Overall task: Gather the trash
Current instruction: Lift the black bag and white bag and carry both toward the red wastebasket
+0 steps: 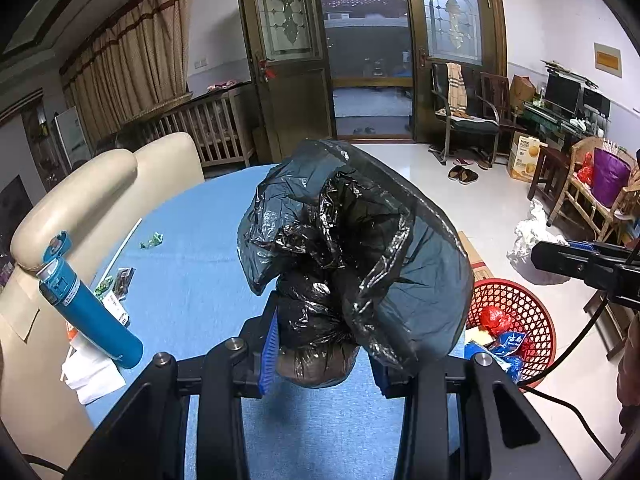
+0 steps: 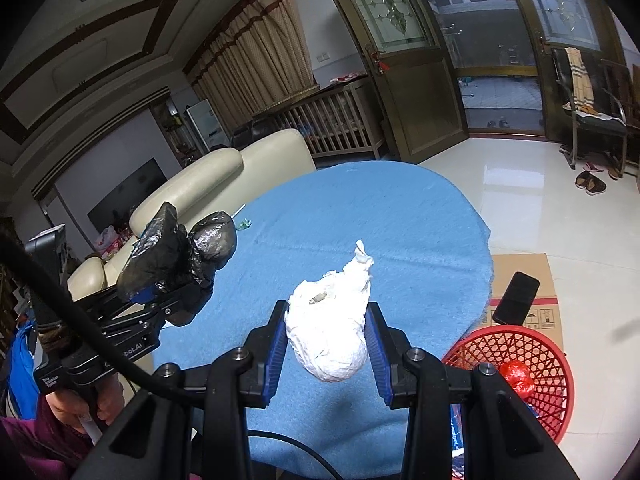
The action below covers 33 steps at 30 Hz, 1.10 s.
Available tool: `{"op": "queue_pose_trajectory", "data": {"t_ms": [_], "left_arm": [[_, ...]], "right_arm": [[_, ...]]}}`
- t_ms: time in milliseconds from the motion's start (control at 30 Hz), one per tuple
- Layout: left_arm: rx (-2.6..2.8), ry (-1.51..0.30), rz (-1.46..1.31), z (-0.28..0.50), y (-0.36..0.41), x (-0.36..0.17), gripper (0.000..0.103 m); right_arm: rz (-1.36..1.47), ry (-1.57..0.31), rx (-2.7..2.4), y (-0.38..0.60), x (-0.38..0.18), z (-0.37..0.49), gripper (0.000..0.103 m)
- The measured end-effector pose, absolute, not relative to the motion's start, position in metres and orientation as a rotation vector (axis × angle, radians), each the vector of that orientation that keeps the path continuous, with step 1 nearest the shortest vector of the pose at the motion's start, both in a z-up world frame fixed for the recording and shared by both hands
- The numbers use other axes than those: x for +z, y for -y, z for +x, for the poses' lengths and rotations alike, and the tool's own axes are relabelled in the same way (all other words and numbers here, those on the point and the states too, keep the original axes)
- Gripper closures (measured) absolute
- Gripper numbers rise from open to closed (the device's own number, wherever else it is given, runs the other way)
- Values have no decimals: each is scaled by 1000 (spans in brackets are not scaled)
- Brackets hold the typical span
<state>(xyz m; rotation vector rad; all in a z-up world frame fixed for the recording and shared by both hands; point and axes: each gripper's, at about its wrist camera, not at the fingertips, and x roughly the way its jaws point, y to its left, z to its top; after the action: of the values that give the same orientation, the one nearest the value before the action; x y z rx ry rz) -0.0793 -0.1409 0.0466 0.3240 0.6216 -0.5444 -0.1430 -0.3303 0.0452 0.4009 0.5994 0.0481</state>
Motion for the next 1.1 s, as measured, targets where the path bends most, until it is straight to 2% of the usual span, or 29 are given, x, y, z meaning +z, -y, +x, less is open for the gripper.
{"op": "queue_pose_trajectory", "data": {"t_ms": [1100], "left_arm": [[-569,-621,397,-83,151,43,63]], "right_arm": [[441,-606,-2,348,49,-166,63]]}}
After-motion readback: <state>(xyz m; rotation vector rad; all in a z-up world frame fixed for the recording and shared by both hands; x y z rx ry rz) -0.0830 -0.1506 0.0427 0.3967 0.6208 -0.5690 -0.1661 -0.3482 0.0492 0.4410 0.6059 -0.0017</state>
